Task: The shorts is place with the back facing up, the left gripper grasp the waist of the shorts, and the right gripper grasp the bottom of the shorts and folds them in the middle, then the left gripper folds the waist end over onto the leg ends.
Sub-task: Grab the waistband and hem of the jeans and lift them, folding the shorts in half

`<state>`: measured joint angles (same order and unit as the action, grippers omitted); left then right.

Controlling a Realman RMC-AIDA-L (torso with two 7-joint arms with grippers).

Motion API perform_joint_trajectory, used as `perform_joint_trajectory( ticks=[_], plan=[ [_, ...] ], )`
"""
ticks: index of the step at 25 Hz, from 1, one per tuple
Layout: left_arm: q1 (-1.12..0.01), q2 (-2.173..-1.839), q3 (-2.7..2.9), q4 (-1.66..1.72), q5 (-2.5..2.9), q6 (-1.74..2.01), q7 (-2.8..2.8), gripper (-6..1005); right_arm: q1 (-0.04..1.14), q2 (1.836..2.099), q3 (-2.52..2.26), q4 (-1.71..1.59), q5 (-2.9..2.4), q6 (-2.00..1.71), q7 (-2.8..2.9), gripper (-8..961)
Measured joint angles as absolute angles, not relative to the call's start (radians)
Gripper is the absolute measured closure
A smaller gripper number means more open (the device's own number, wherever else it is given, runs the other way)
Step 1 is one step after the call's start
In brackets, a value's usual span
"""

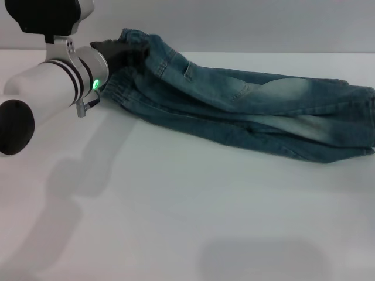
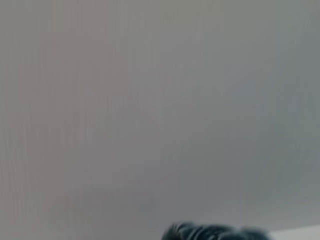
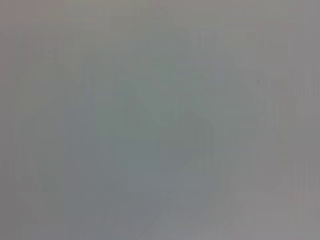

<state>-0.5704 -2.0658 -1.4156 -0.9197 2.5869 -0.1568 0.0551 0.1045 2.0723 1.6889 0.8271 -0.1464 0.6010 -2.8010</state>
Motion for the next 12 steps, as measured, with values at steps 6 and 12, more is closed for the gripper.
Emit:
perform_joint_trajectory(
  ticks=[6, 12],
  plan=[
    [-0.585, -2.066, -1.418, -0.901, 2.586, -0.112, 0.055, 538, 0.107, 2.073, 1.698, 0.797, -0.146, 0.623, -2.799, 650],
    [-0.605, -2.062, -1.423, -0.89, 2.587, -0.137, 0.058, 301, 0.105, 2.077, 1.637, 0.724, -0.142, 0.733, -2.798, 306]
  ],
)
